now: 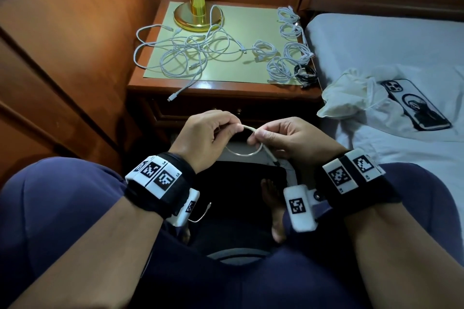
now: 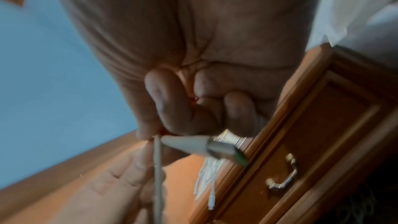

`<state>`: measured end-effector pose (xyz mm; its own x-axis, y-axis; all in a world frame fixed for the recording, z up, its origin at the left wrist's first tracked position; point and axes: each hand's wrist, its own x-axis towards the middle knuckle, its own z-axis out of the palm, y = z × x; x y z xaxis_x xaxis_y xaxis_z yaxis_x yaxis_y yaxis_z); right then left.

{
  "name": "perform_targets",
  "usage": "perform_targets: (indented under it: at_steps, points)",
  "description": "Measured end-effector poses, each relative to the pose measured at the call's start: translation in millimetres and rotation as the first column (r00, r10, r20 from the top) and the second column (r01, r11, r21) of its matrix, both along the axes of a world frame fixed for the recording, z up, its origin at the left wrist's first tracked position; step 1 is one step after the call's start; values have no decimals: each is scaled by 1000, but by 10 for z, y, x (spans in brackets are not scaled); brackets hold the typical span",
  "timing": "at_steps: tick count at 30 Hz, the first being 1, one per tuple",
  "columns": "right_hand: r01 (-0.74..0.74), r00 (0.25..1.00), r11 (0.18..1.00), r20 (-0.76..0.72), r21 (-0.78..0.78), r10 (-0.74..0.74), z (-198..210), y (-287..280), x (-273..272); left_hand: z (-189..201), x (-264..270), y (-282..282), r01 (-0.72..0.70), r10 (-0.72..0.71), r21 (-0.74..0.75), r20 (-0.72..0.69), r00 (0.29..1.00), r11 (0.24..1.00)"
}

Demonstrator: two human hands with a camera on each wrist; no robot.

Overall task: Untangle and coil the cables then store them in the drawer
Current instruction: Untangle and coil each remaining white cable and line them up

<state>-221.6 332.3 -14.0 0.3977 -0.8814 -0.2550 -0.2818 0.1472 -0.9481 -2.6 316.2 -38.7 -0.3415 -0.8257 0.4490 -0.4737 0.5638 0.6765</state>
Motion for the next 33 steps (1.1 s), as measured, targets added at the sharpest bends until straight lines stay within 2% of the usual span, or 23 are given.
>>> perform_targets:
  at_steps: [2,4,6,7,10,12,14,16,18,20,23,28,31,33]
  points:
    - [37,997,999,69,0,-37,22,6,15,35,19,3,-10,12,72,-29,1000,997]
    - [99,988,995,118,-11,-97,40,9,17,79,79,-20,-2,14,207,-54,998,978]
    - [253,946,967,203,25,-253,58,-15,-31,108,208,-74,-32,52,296,-60,997,955]
    - [344,898,937,268,68,-349,75,-33,-84,117,289,-108,-81,100,311,-46,994,947]
    - [515,743,845,416,144,-524,153,-77,-283,155,544,-221,-261,266,275,20,964,926]
    - [554,710,823,443,128,-547,170,-72,-351,156,639,-277,-345,347,221,29,937,912]
    - [572,709,815,444,91,-547,131,-62,-346,124,632,-282,-400,407,178,-3,913,899]
    - [584,739,812,407,13,-537,71,-57,-295,73,548,-225,-441,445,130,-6,895,888]
    - [573,792,813,328,-108,-515,29,-49,-223,20,425,-134,-411,409,66,35,912,909]
    - [543,836,810,238,-223,-494,4,-30,-148,-37,290,-49,-285,285,-13,112,952,958]
    - [499,863,797,118,-340,-491,-16,6,-43,-91,124,48,-123,127,-32,173,977,992]
    - [304,901,840,-149,-450,-406,-152,26,69,-27,-5,122,30,-27,-50,41,999,998]
    - [199,919,885,-234,-421,-318,-195,40,142,-5,-25,121,2,-4,-29,-51,999,1000]
    - [177,929,902,-236,-393,-285,-179,54,195,-5,-22,122,-43,41,-22,-67,997,999]
